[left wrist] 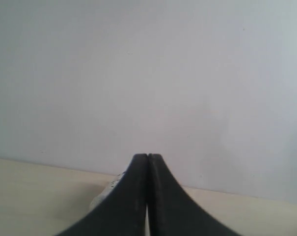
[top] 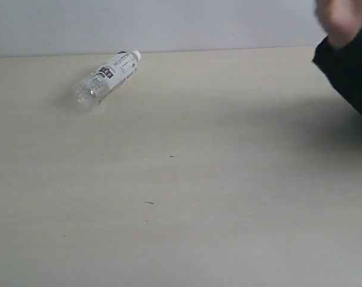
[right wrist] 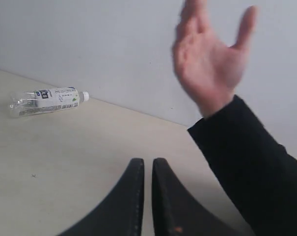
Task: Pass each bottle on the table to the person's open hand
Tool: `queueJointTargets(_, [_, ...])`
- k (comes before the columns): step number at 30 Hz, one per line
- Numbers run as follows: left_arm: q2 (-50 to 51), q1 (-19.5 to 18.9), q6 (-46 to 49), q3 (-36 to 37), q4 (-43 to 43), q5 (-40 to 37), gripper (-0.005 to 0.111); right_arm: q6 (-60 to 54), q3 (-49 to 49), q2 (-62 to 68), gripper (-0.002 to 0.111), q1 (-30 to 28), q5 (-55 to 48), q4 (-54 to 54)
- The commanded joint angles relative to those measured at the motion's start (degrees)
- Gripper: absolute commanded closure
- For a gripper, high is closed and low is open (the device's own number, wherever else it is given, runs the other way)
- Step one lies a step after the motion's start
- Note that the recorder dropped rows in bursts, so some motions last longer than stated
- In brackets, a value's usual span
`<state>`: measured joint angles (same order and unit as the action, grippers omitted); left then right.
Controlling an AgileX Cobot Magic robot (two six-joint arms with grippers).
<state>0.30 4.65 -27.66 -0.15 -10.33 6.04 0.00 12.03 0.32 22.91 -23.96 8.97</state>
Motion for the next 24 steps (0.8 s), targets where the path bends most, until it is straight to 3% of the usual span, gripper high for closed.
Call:
queueJointTargets(1, [-0.3,-0.1,0.6,0.2,0.1,0.3,0.107,0.0,0.4,-0.3,0.100,-0.2,0.0,0.0])
queueJointTargets(6, [-0.3,-0.1,0.6,0.2,0.1,3.3,0.107,0.0,0.4,-0.3,0.100,-0.2,0.0,0.0])
queueJointTargets(11, [2.1,-0.1,7.8,0.2,0.6,18.4,0.107,0.0,0.4,-0.3,0.100,-0.2,0.0,0.0])
queueJointTargets(19, [24.0,-0.1,13.6,-0.9,8.6,33.7,0.107,0.0,0.4,-0.3,0.100,-0.2,0.0,0.0])
queueJointTargets(24, [42.0,-0.1,12.3,-11.9,7.2,36.9,0.107,0.0,0.4,-0.3,0.100,-0.2,0.0,0.0])
